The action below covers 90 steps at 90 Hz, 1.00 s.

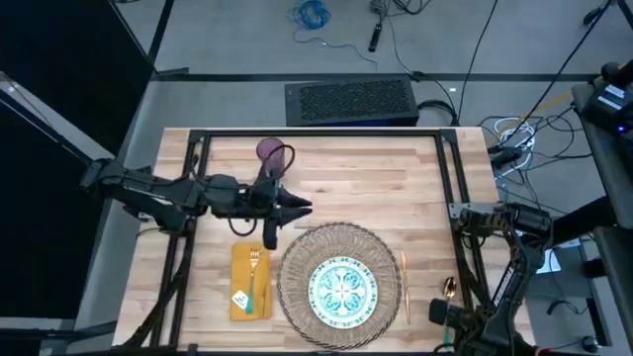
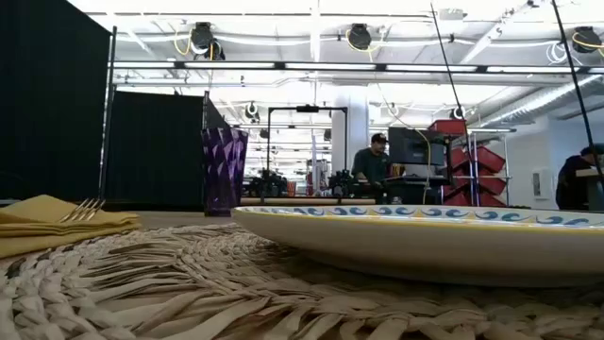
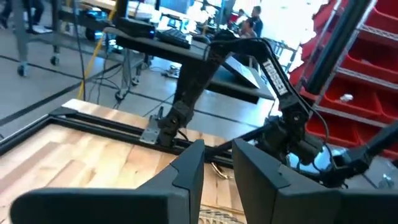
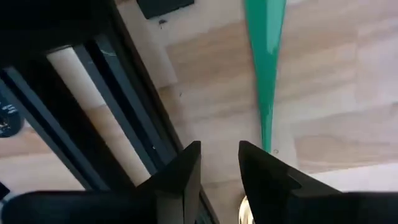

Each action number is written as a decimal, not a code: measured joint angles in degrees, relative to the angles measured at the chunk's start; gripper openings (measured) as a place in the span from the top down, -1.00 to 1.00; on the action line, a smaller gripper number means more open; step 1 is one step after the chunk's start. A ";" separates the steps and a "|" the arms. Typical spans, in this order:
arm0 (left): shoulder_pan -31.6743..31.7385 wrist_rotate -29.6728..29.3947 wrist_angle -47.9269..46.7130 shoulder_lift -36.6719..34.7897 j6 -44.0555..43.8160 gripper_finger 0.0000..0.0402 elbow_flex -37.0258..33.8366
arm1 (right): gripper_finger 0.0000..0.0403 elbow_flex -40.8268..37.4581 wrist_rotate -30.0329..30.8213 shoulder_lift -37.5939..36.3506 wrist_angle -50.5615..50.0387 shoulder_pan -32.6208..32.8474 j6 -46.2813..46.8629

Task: Set table place
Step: Put the green spoon to the right of the gold knife

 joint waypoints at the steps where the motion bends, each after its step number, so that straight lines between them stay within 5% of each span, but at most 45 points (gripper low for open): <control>1: 0.00 -0.09 0.08 0.00 0.00 0.66 -0.01 | 0.54 0.00 0.01 0.00 -0.13 0.00 0.19; 90: -0.26 4.82 3.56 4.31 0.02 0.66 0.00 | 0.54 -1.31 3.47 0.00 0.50 -3.82 0.98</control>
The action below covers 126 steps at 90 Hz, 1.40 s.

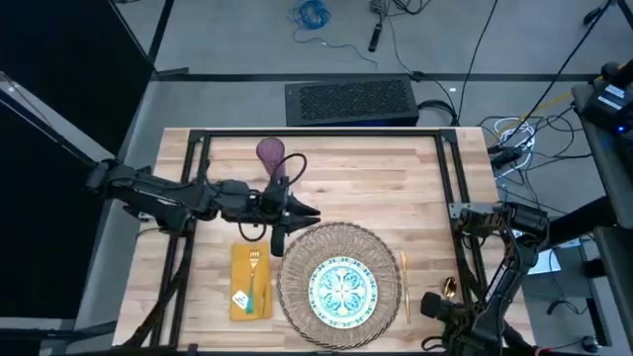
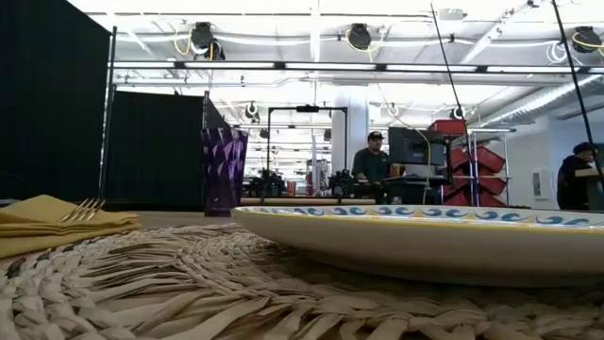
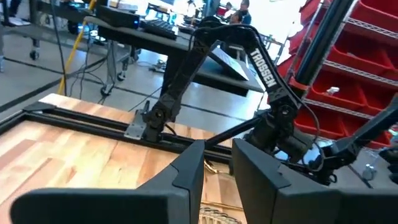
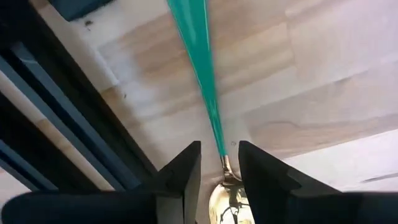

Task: Set table place
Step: Put the green spoon to the right of the gold knife

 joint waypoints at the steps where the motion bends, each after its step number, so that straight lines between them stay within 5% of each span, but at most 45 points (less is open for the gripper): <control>1: 0.00 0.08 0.00 0.00 0.00 0.66 0.00 | 0.54 -0.13 0.00 0.00 0.12 0.00 0.00; 36: 0.04 1.23 0.00 0.00 0.19 0.66 -0.02 | 0.55 -2.43 -0.02 0.00 5.05 -0.09 1.53; 81: -0.87 2.72 0.06 0.00 0.09 0.66 0.00 | 0.82 -3.79 -0.31 0.60 8.99 -0.35 4.27; 116: -1.20 2.70 0.07 0.00 -0.05 0.66 0.00 | 0.99 -3.40 0.12 0.81 6.48 -0.33 4.55; 126: -1.20 2.70 0.07 0.00 -0.02 0.66 -0.02 | 0.99 -1.67 4.18 1.27 -0.01 -0.34 4.26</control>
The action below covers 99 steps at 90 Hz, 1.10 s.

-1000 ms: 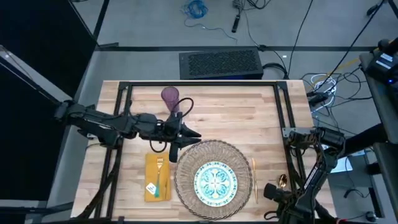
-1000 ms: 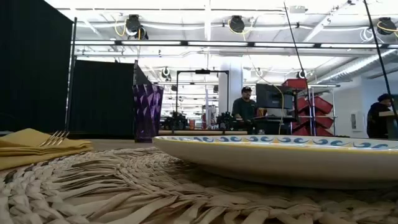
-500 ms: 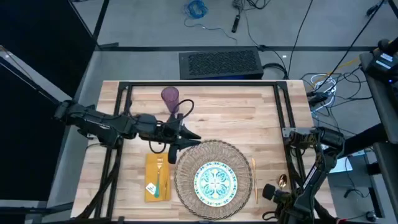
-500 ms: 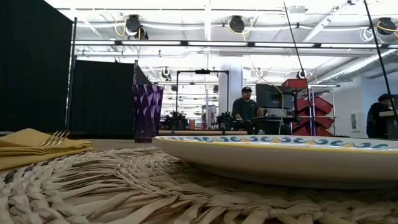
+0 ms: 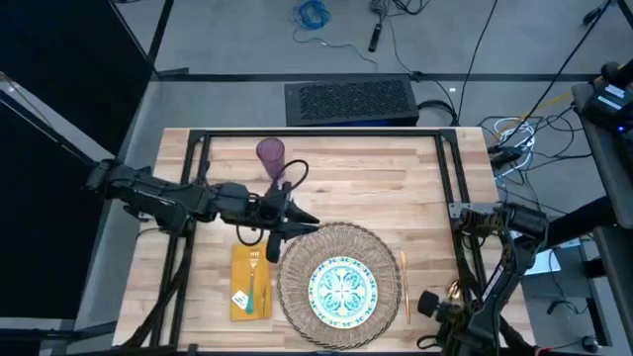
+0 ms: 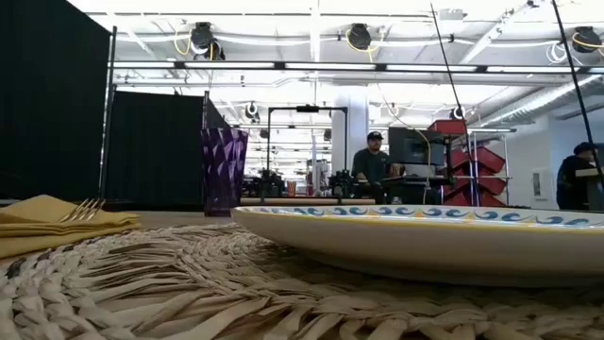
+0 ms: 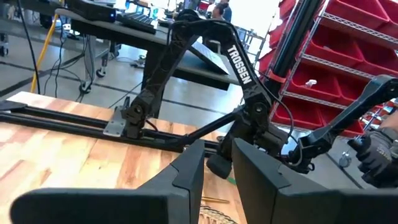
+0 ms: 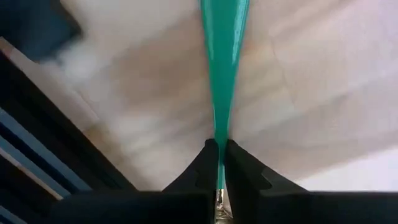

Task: Set table place
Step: Put the green spoon to the right of the gold knife

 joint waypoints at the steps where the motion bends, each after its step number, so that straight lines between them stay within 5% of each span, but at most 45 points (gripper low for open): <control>1: 0.00 0.00 0.01 0.00 0.00 0.66 0.00 | 0.99 0.18 0.43 0.04 -0.98 -0.02 -0.11; 30: -0.02 -0.04 1.00 0.00 0.02 0.66 0.02 | 1.00 9.50 9.53 -0.38 -6.17 -5.67 -4.24; 46: -0.99 -0.04 1.38 0.00 0.02 0.66 0.02 | 1.00 16.25 16.18 -1.02 -9.42 -9.95 1.17; 69: -3.25 -0.04 1.21 0.00 0.43 0.66 0.02 | 1.00 24.36 28.70 -4.91 -10.63 -15.08 28.30; 88: -5.77 -0.04 0.59 -0.07 3.42 0.66 0.02 | 1.00 24.92 27.13 -7.12 -12.86 -15.86 53.02; 99: -7.40 -0.04 -0.77 -0.11 4.99 0.66 0.02 | 1.00 24.92 24.84 -7.22 -11.08 -15.14 52.30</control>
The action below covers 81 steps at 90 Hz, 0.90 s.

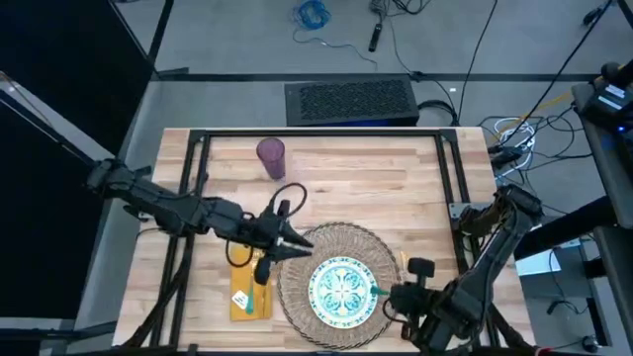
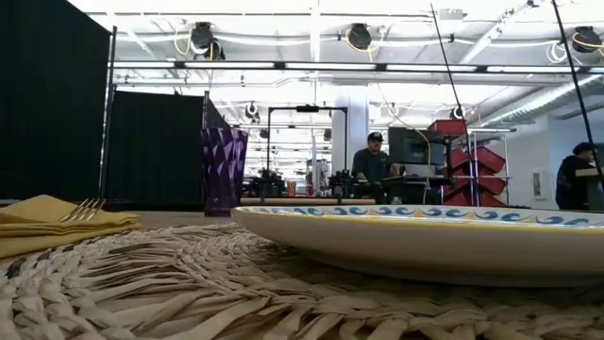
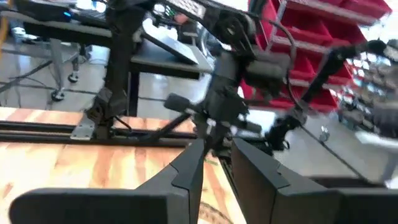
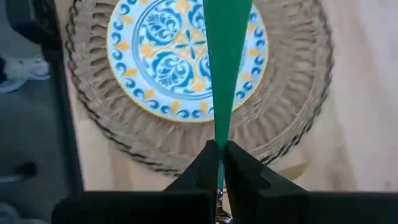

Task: Set table place
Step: Put the green spoon to the right of the gold knife

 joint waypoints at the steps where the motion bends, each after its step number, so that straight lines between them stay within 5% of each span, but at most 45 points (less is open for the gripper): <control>1: -0.12 0.01 -0.07 0.00 0.07 0.66 0.00 | 1.00 0.00 -0.12 0.01 0.31 0.14 -1.17; 34: -0.41 0.03 -1.04 -0.04 0.12 0.66 0.00 | 1.00 -0.57 -9.10 0.33 1.45 2.80 -42.67; 59: 1.97 -0.01 -0.76 -0.04 -0.04 0.66 0.00 | 1.00 -11.32 -20.41 0.33 0.41 1.96 -69.85; 81: 3.03 -3.53 -0.53 -0.07 -0.36 0.66 -0.02 | 1.00 -18.53 -20.35 -0.49 2.22 1.90 -88.37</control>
